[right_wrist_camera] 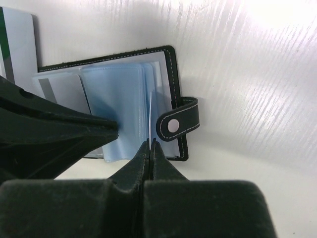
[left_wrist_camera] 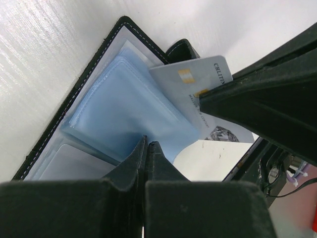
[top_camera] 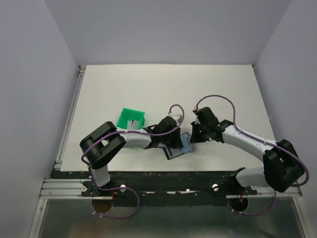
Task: Put the credit cards into the card holder
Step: Turn over the card slot in the card holder.
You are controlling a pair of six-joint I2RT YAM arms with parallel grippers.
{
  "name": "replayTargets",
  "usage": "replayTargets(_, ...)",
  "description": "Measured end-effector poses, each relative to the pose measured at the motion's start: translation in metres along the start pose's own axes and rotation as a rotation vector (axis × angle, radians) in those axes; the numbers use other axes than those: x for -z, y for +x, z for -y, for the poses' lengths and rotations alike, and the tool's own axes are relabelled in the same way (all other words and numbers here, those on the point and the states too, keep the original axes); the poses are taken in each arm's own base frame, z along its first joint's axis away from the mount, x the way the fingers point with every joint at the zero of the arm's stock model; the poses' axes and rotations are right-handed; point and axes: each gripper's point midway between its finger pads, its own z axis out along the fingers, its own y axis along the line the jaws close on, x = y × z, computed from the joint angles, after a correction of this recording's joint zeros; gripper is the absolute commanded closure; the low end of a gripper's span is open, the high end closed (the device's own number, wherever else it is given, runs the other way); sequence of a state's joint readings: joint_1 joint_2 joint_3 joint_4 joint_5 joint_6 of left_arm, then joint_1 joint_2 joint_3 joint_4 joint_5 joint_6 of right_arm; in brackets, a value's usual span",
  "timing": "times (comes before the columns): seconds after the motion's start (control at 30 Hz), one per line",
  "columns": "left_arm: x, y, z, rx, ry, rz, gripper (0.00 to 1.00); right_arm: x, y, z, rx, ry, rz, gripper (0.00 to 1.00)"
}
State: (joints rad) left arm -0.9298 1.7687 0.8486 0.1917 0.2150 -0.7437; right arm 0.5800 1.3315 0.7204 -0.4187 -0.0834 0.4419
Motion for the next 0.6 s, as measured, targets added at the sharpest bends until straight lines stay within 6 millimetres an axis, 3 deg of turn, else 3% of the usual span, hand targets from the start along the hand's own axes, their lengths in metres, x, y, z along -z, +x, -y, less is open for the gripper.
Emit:
replayTargets(0.17,0.0,0.0,0.0,-0.004,-0.003,-0.003,1.0,0.001,-0.008,0.001,0.017,0.015,-0.001,1.0)
replayTargets(0.6,-0.001,-0.009,0.007,-0.005,0.028,0.033,1.0,-0.001,-0.004,0.01,-0.001,0.042,-0.03,1.0)
